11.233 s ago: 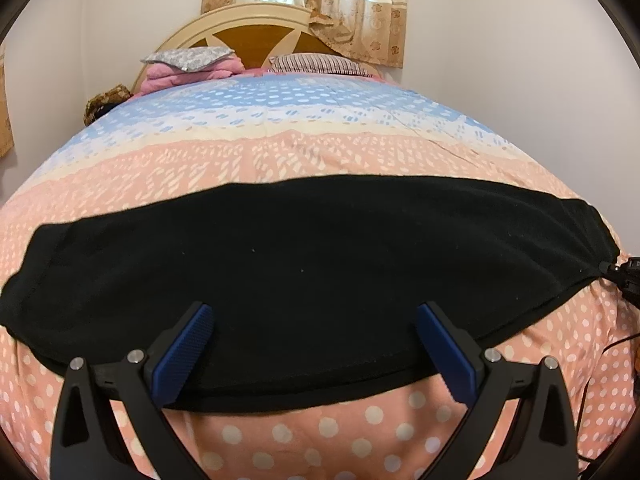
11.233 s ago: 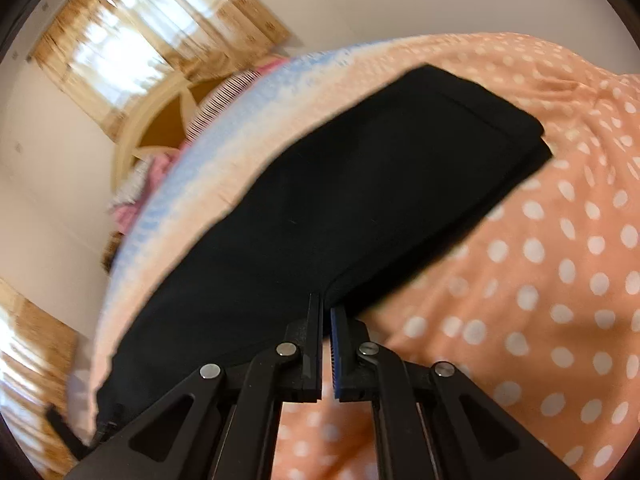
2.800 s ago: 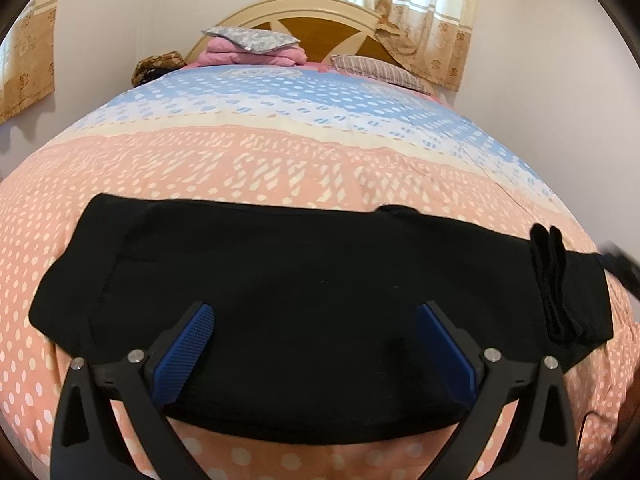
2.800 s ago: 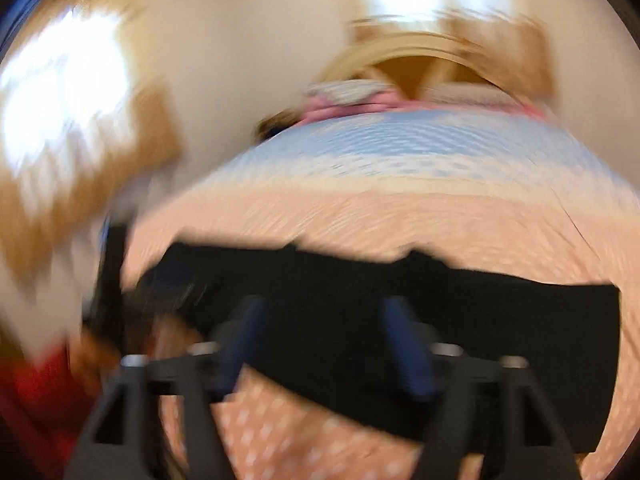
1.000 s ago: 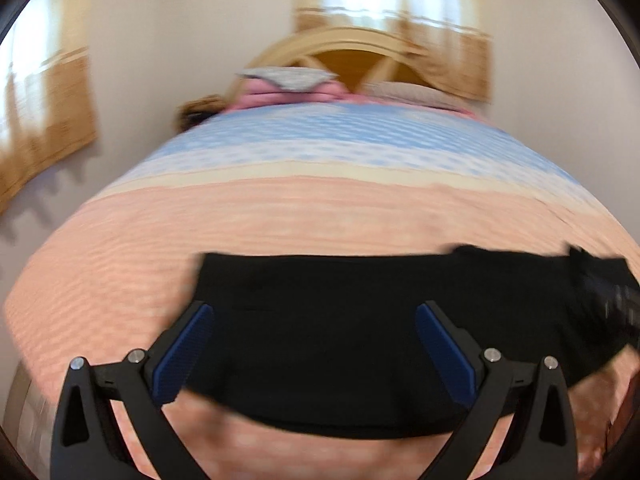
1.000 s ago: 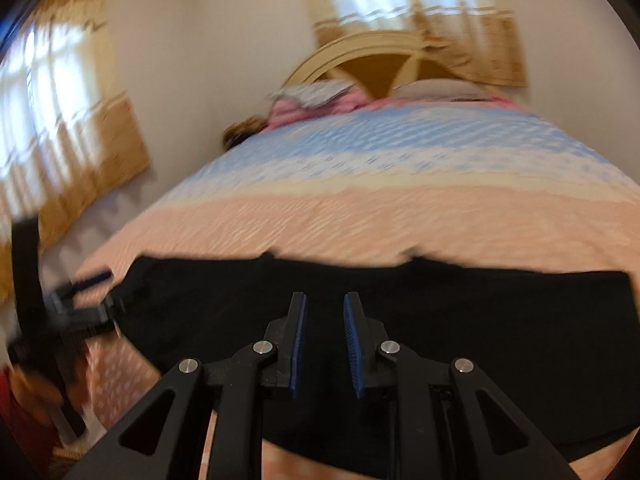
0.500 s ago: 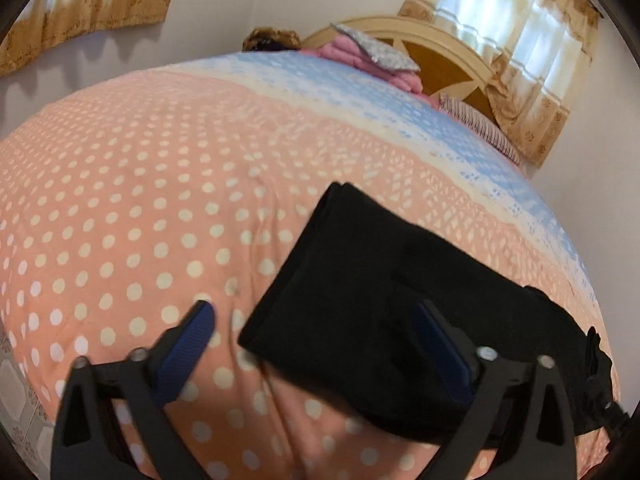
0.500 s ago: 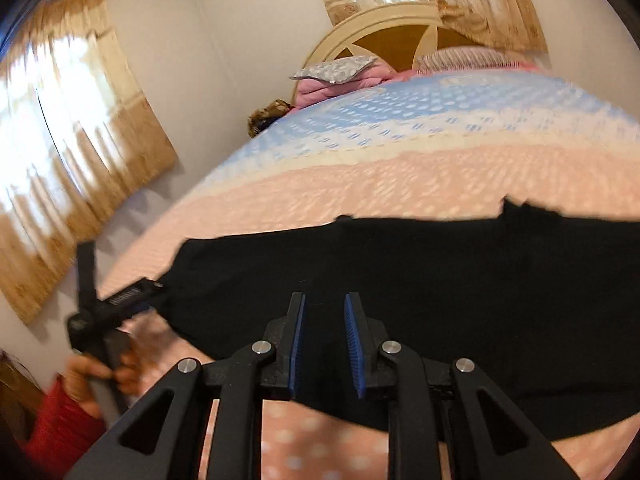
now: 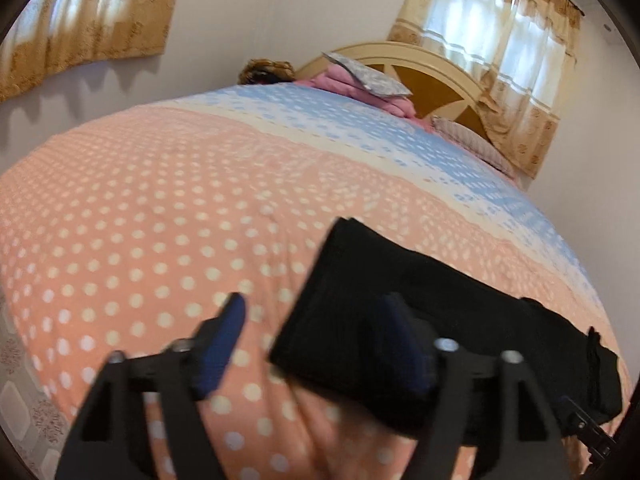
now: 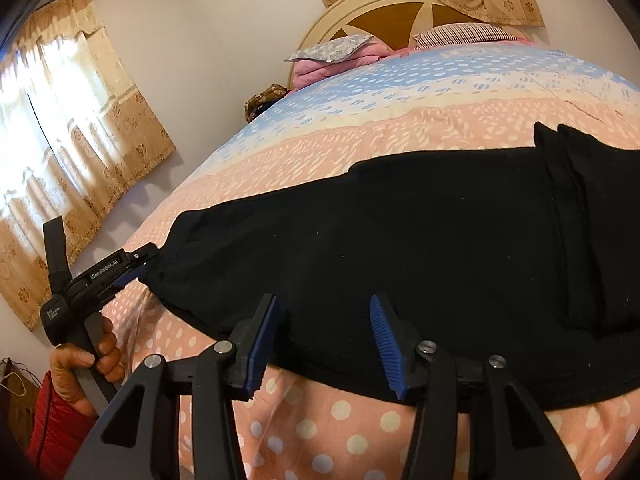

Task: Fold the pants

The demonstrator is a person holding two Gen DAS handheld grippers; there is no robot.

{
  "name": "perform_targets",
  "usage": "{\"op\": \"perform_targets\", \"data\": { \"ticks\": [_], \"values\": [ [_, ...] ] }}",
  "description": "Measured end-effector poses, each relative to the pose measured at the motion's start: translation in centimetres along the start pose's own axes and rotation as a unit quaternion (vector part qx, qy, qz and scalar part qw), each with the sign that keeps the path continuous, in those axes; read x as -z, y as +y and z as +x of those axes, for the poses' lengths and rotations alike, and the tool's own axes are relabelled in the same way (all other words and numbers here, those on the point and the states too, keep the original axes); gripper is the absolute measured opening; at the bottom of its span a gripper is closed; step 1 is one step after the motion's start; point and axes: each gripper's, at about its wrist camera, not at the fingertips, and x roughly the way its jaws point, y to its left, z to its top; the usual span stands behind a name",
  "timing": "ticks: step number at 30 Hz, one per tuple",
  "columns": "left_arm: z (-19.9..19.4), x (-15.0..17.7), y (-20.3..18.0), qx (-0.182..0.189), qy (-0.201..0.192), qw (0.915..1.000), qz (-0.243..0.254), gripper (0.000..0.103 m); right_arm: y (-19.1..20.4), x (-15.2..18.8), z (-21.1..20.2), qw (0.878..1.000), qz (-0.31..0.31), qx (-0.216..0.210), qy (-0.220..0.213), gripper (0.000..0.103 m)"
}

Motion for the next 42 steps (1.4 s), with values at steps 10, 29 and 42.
{"op": "perform_targets", "data": {
  "ticks": [10,29,42],
  "values": [
    [-1.0,0.1,-2.5,-0.013,-0.037,0.9957,0.084,0.047,-0.3,-0.1,-0.3,1.000,-0.007,0.001,0.001,0.050],
    [2.2,-0.2,0.4,0.075,0.079,0.9935,-0.035,0.027,-0.1,-0.1,0.0,1.000,0.000,-0.002,-0.003,0.050],
    [-4.3,-3.2,-12.3,0.129,-0.026,0.9861,0.101,0.024,-1.9,-2.3,-6.0,0.996,0.043,-0.013,-0.071,0.050]
  ]
}}
